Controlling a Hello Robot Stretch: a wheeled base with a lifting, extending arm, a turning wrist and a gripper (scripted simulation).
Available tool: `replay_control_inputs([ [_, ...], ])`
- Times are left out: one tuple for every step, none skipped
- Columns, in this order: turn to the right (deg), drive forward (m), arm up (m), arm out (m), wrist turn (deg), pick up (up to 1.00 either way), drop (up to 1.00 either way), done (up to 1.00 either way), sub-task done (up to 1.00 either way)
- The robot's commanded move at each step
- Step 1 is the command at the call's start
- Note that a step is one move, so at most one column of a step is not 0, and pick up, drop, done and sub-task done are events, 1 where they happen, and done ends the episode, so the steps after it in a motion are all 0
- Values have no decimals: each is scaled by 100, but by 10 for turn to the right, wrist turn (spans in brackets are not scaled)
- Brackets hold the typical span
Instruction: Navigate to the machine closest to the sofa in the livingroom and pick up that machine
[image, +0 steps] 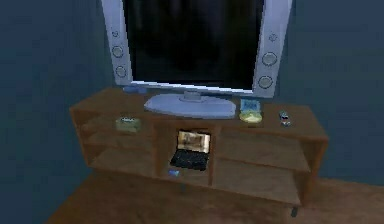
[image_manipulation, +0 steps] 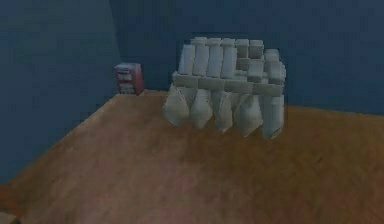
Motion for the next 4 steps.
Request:
replay_control_inputs([
  [270,0,0,0,0,0,0,0,0],
  [0,60,0,0,0,0,0,0,0],
  [-420,0,0,0,0,0,0,0,0],
  [-450,0,0,0,0,0,0,0,0],
])
